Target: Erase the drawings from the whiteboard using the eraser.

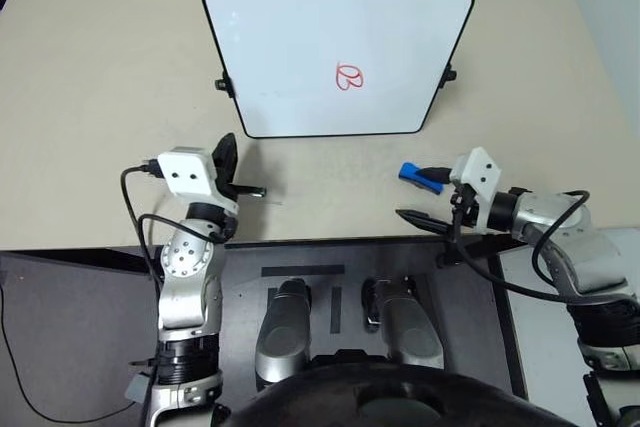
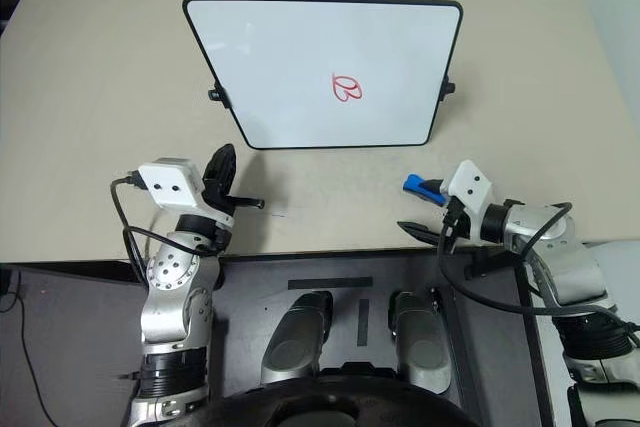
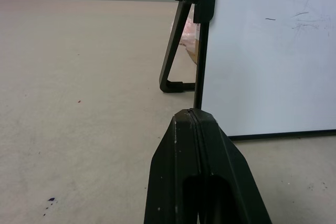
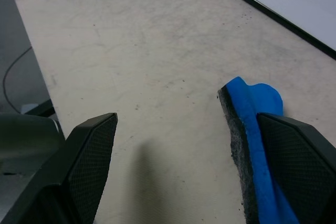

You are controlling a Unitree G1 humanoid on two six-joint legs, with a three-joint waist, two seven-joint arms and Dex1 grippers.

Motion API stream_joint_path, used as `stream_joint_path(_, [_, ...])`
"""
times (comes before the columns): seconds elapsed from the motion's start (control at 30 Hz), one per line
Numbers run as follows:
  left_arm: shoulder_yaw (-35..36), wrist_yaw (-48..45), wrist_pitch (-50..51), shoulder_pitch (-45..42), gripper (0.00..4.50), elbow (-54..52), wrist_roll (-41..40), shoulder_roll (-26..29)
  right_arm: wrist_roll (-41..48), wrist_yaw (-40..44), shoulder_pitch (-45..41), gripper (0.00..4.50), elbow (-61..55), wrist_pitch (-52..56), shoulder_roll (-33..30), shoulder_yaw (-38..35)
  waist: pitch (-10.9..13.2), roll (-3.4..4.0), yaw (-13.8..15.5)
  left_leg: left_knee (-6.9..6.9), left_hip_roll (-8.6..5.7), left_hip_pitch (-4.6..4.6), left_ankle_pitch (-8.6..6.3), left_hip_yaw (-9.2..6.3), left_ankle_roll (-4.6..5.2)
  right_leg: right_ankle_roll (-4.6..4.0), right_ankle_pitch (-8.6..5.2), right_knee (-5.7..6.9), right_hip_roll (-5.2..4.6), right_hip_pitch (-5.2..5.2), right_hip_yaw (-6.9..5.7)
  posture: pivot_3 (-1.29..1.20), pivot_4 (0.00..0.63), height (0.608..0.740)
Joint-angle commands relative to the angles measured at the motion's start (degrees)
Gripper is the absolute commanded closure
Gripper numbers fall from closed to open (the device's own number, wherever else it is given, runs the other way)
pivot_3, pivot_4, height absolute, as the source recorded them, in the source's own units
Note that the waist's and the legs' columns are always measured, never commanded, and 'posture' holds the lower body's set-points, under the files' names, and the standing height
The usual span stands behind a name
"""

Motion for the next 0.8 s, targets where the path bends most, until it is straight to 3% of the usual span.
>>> stream_joint_path(0.03, [-0.1,-0.1,-1.4,-0.6,4.50,-0.6,0.4,0.1,-0.4,-0.7,0.0,0.02,0.6,-0.1,0.1,-1.1,0.0,-0.01,0.0,0.00,0.00,0.03,0.00,0.00,0.00,0.00,0.00,0.00,0.00,0.02,0.00,0.00,0.150,0.740])
stream_joint_path(0.07, [-0.2,-0.1,-1.4,-0.8,4.50,-0.4,0.4,0.1,-0.4,-0.8,0.0,0.02,0.7,0.0,0.1,-1.3,0.0,-0.01,0.0,0.00,-0.01,0.05,0.00,0.00,0.00,0.02,-0.01,0.00,0.00,0.06,0.01,0.00,0.150,0.740])
stream_joint_path(0.17, [-0.4,-0.1,-1.5,-1.3,4.50,-0.1,0.5,0.0,-1.3,-1.5,-0.5,0.60,1.7,-0.4,0.2,-1.4,0.0,-0.01,0.0,0.01,-0.02,0.07,0.01,-0.01,0.01,0.09,-0.05,0.00,0.01,0.08,0.04,0.00,0.150,0.740])
stream_joint_path(0.53, [-0.6,-0.2,-1.7,-2.3,4.50,0.4,0.5,-0.1,-4.2,-2.5,-2.1,4.48,4.4,-3.3,0.9,-0.8,0.0,-0.02,0.0,0.00,-0.01,0.06,-0.05,-0.08,0.01,-0.05,0.02,-0.01,0.00,0.09,0.09,0.00,0.150,0.740])
stream_joint_path(0.8, [-0.5,-0.3,-2.0,-2.6,4.50,0.7,0.5,0.0,-5.4,-2.4,-3.3,4.48,4.0,-6.0,1.1,-0.9,0.0,-0.02,0.0,0.01,-0.01,0.08,-0.03,-0.07,0.02,0.02,-0.01,-0.01,0.01,0.09,0.12,0.00,0.150,0.740])
